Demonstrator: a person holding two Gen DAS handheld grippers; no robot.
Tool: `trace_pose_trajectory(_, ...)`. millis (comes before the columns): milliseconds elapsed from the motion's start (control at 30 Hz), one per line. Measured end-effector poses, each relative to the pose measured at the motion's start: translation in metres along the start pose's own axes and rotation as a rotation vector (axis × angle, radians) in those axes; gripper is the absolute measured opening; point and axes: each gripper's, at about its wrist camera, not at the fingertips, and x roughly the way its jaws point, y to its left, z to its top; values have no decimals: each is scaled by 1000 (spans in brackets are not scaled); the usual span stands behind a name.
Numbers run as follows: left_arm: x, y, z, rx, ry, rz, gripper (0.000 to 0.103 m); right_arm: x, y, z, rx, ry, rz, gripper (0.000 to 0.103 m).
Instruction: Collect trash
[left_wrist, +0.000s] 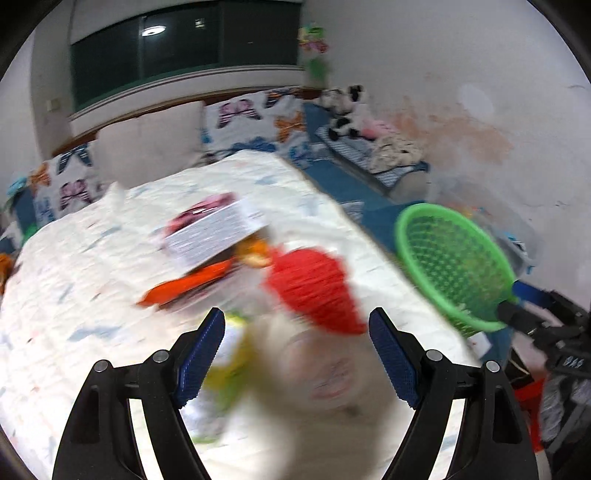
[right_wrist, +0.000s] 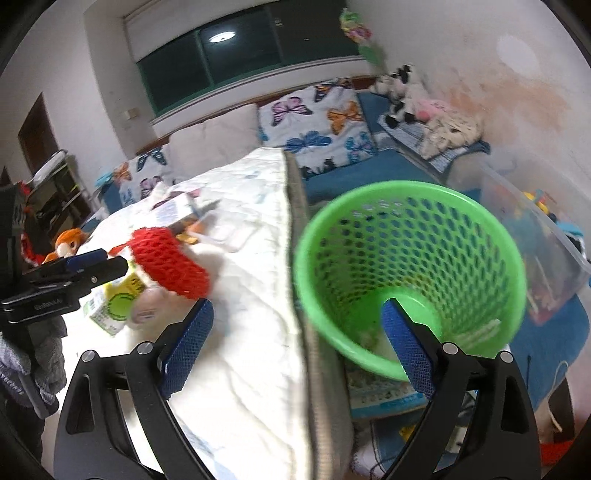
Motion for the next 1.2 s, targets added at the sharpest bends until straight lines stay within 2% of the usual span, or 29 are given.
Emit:
trace_pose_trajectory(167, 1, 39, -15, -41, 35, 65, 74, 11, 24, 5, -53, 11, 40, 92)
trace_pose_trajectory(433, 14, 66, -23, -65, 86, 54, 71, 30, 64, 13, -135, 33, 92, 92)
trace_pose_trajectory(833, 36, 63, -20, -33, 124, 28, 64, 72, 109, 26, -256, 87, 170, 88)
trace_pose_trajectory(1200, 53, 60, -18, -23, 152, -4, 61, 110, 127, 36, -295, 117, 155, 72)
